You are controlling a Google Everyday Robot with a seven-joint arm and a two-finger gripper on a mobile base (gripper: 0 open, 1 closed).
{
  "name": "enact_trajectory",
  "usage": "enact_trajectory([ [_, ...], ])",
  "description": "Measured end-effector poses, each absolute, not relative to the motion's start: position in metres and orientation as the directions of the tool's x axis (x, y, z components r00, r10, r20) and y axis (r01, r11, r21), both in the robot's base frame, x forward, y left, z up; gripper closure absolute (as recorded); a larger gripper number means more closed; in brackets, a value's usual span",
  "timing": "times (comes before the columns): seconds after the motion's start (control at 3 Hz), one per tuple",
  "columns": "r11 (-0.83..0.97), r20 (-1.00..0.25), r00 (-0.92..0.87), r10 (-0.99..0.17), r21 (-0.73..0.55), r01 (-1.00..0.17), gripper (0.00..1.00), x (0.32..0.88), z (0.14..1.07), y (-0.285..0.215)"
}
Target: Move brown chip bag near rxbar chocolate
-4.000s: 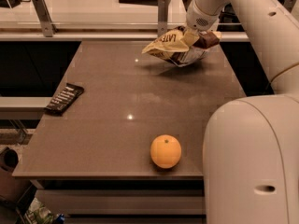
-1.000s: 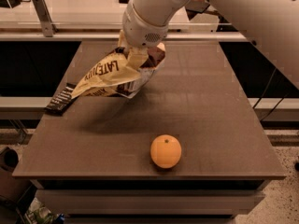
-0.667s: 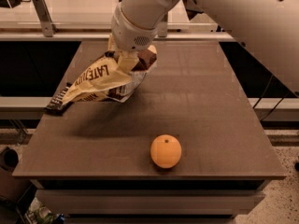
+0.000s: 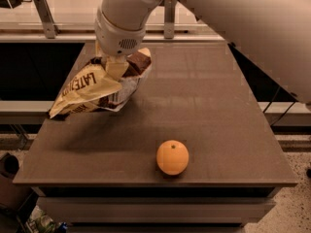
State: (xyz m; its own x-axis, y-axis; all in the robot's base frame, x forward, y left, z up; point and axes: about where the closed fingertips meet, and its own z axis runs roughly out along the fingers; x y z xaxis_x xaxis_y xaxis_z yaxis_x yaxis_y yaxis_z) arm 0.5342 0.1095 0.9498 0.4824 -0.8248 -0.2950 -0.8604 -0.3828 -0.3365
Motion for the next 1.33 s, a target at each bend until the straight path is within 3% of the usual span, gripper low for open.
enact_trajectory([
  [0.33, -0.391, -0.283, 0.484, -0.828, -0.325, -0.861, 0.72, 0.5293, 0.95, 0.1168],
  [1.33, -0.395, -0.282, 0.489, -0.825, -0.328, -0.858, 0.03, 0.5276, 0.9502, 0.1192],
])
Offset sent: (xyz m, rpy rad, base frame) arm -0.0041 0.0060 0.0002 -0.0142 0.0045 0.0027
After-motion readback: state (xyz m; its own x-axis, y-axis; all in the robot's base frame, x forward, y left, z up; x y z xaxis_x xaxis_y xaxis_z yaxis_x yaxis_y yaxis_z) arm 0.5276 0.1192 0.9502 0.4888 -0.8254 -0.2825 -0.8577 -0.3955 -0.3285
